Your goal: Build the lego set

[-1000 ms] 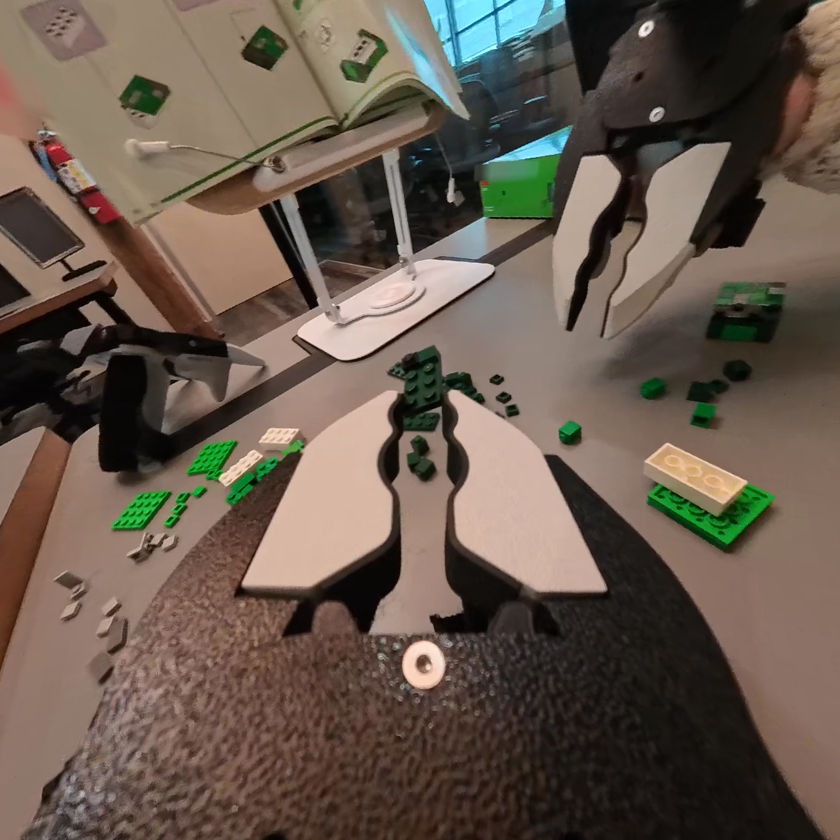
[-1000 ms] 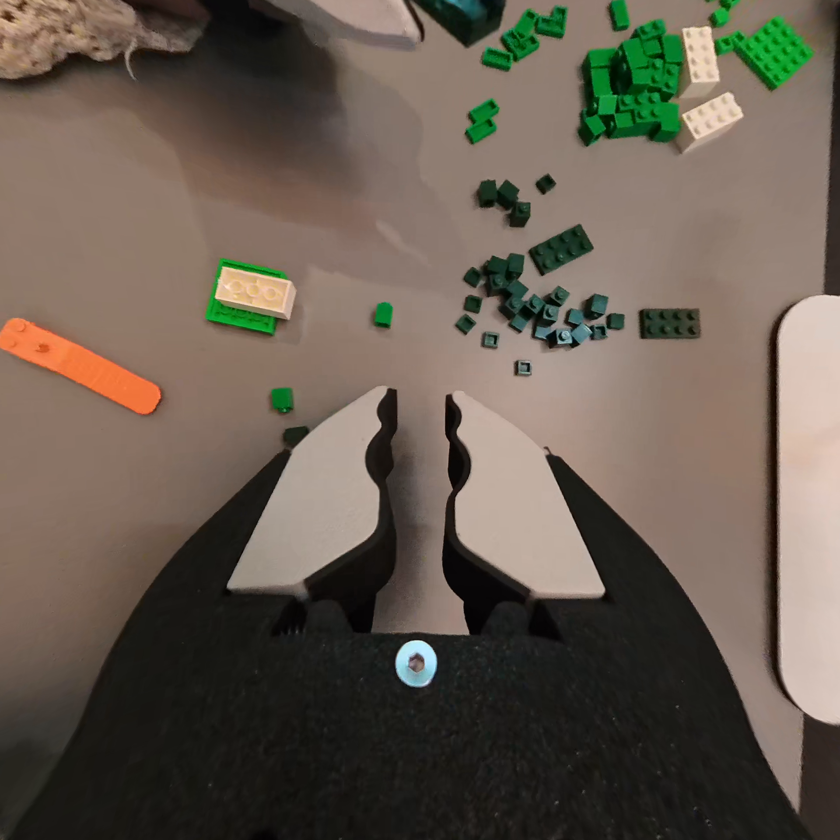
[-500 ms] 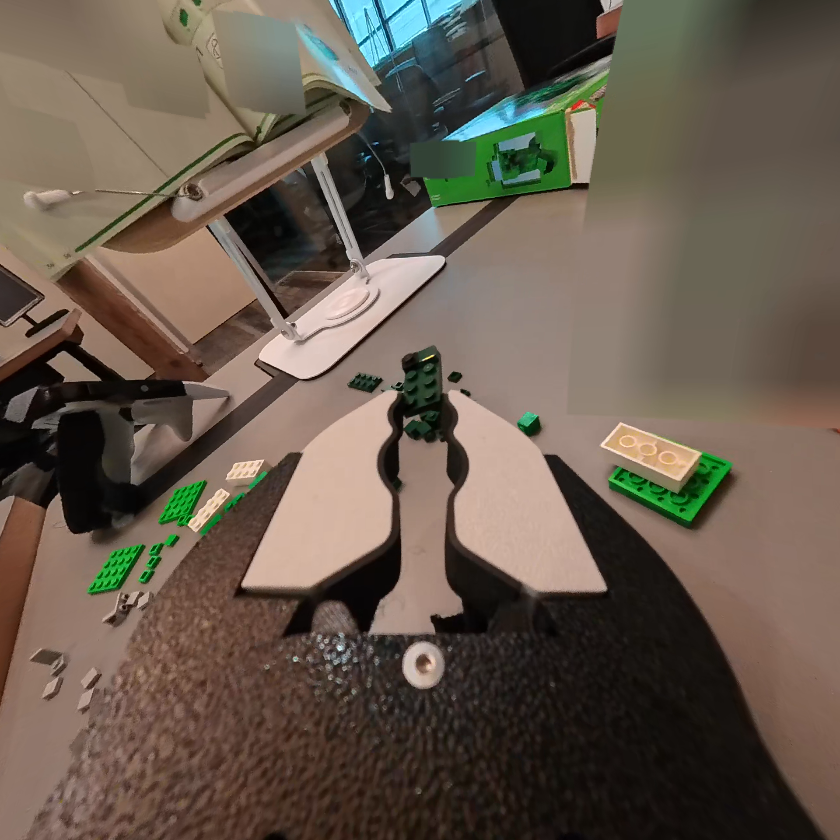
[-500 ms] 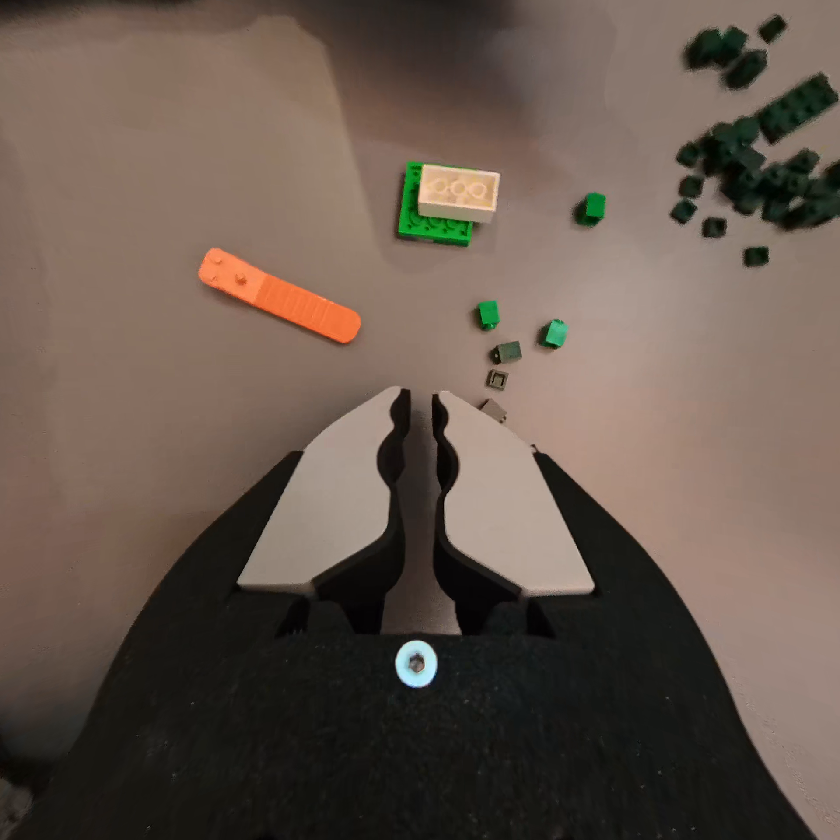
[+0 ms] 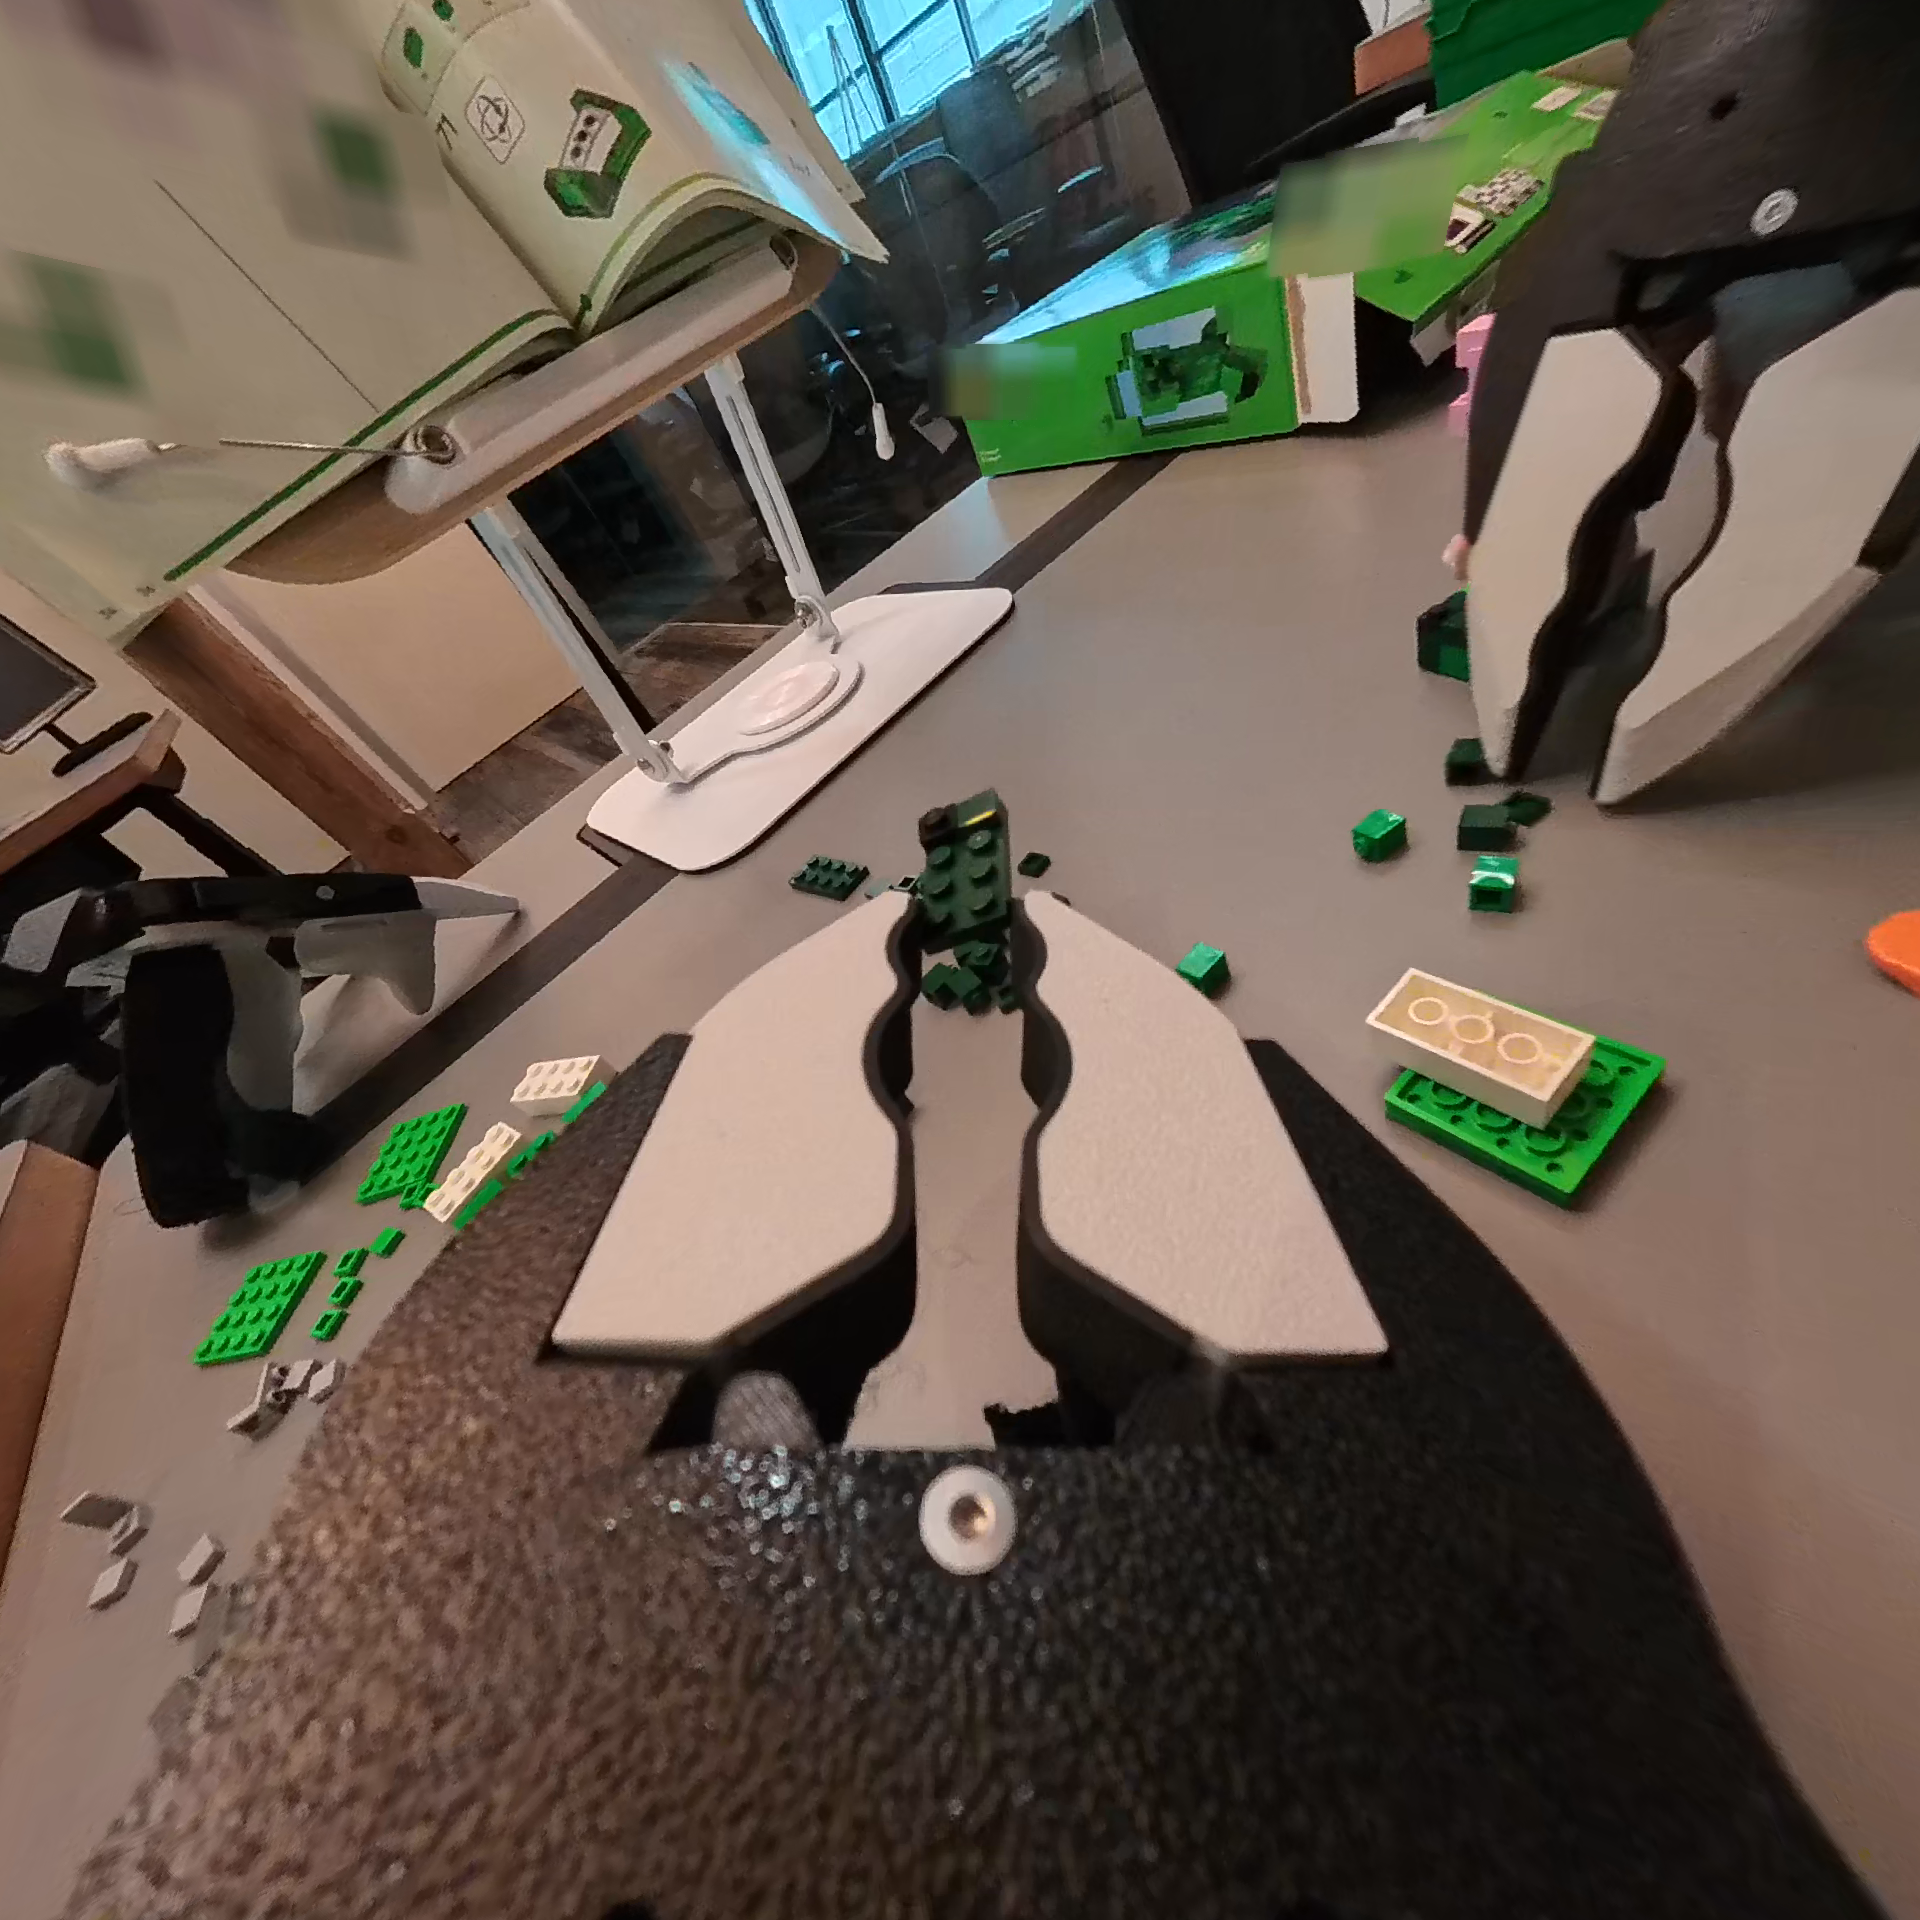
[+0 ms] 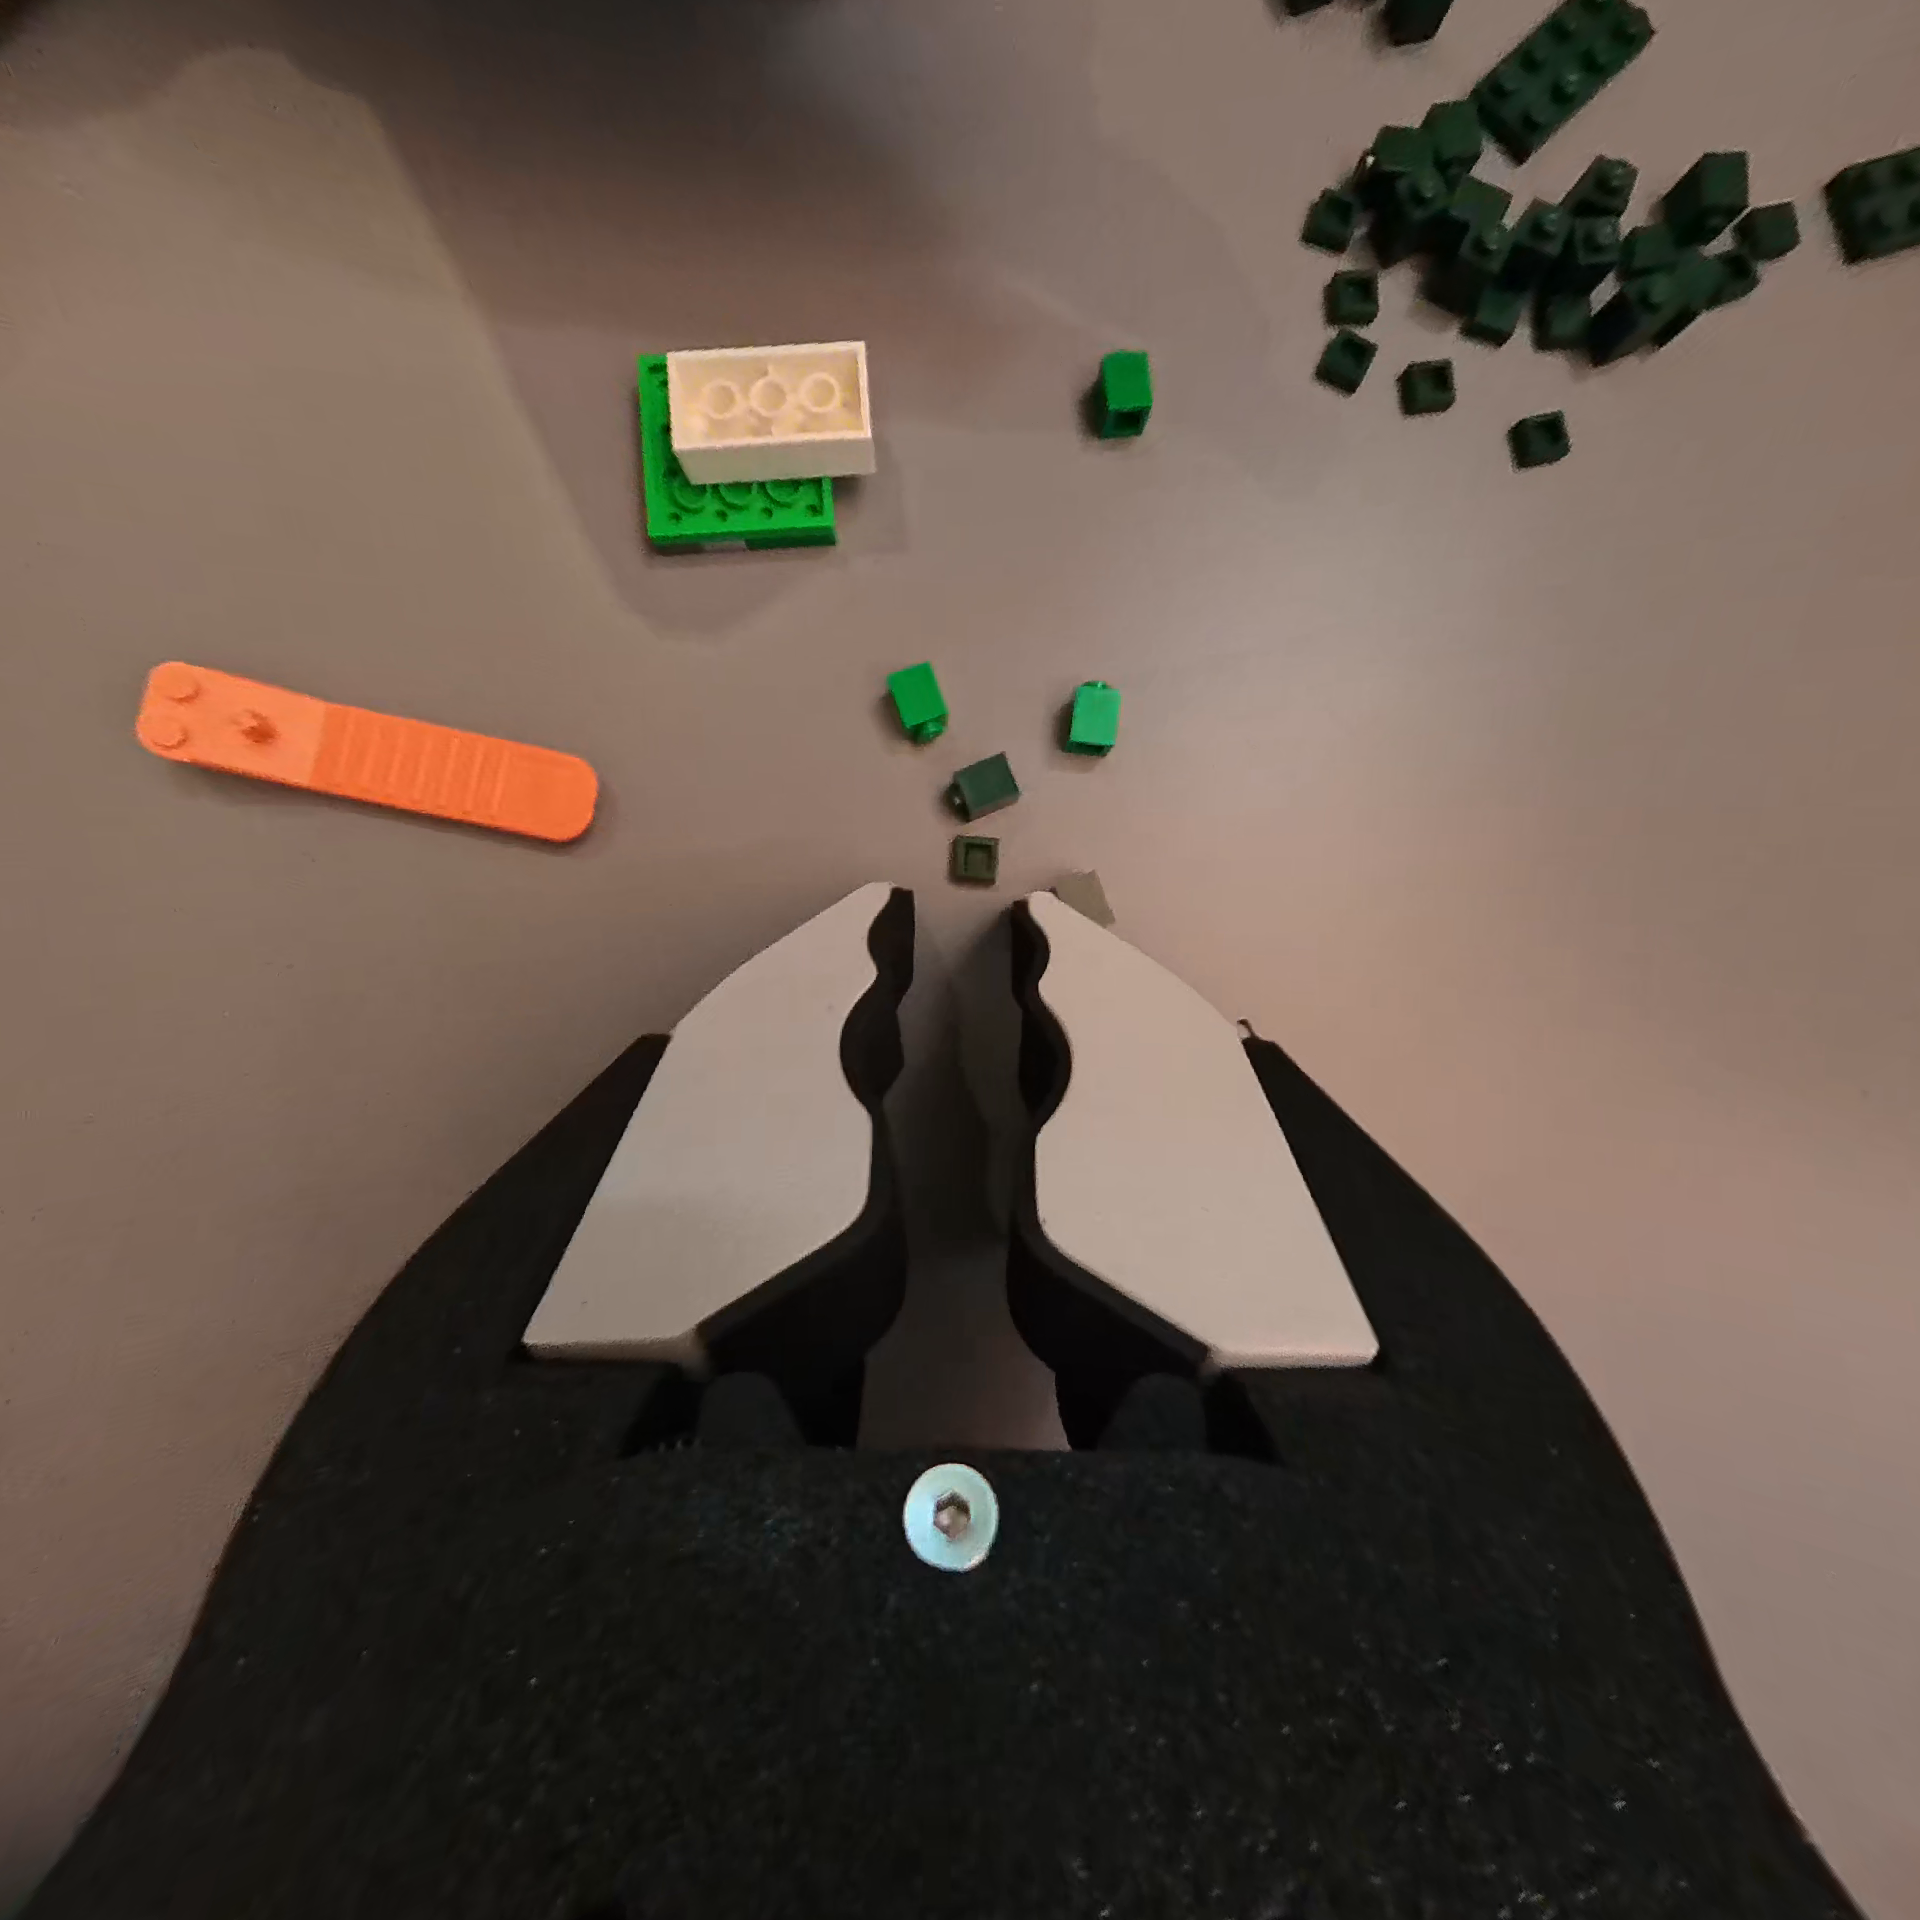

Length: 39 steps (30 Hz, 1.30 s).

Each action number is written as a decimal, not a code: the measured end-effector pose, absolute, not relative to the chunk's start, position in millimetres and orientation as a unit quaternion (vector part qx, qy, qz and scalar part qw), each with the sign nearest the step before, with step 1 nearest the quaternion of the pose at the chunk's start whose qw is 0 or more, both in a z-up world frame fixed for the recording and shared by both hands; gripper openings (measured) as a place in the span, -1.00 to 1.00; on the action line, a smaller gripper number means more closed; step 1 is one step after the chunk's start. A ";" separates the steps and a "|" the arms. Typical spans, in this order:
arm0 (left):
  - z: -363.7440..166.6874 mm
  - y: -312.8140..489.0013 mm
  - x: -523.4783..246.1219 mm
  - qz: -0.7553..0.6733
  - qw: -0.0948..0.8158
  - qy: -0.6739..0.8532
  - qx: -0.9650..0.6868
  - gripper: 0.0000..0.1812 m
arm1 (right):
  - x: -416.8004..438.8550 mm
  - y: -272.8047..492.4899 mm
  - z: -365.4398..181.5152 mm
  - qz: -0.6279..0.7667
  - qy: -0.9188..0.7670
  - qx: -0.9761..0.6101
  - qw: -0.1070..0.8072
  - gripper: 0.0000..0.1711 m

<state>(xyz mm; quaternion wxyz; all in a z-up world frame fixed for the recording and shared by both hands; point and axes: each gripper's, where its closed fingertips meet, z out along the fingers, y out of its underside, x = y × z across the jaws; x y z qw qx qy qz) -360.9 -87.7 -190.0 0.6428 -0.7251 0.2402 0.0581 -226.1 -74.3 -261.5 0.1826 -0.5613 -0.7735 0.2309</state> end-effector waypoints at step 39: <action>-219.7 -126.6 -336.1 0.011 0.460 0.259 -0.849 -0.29 | -198.1 -107.1 -189.4 0.287 -0.718 -0.462 0.435 -0.91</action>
